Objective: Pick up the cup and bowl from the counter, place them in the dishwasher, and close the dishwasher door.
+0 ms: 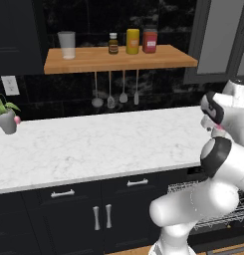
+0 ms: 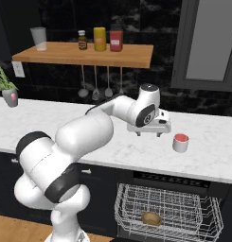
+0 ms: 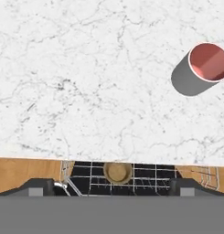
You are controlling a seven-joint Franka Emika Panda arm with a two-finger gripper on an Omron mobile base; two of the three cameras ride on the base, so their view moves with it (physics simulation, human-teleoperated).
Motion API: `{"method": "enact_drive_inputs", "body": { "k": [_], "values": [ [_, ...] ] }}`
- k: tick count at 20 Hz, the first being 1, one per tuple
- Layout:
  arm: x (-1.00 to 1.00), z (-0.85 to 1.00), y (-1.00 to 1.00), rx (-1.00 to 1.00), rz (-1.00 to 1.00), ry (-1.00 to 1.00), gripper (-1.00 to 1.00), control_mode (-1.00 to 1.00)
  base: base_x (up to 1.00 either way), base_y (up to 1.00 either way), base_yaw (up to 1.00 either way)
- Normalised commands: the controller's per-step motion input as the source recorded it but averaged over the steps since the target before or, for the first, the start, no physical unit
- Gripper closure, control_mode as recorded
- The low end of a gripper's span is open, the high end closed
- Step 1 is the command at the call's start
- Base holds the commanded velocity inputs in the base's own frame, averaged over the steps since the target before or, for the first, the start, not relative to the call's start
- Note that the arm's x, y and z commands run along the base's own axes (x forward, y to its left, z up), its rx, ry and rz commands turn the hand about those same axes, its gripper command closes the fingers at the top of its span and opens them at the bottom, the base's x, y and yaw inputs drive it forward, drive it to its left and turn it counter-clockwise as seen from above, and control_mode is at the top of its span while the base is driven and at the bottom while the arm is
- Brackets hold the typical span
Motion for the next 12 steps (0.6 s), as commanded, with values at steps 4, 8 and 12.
{"method": "enact_drive_inputs", "body": {
  "k": [4, 8, 12],
  "values": [
    [0.18, -0.17, -0.64, 0.00, 0.00, 0.00, -1.00, -1.00, 0.00, 0.00, 0.00],
    [0.43, 0.00, -0.68, 0.00, 0.00, 0.00, -1.00, -1.00, 0.00, 0.00, 0.00],
    [0.44, 0.00, -0.35, 0.02, 0.00, 0.00, -1.00, -1.00, 0.00, 0.00, 0.00]
  ]
}}
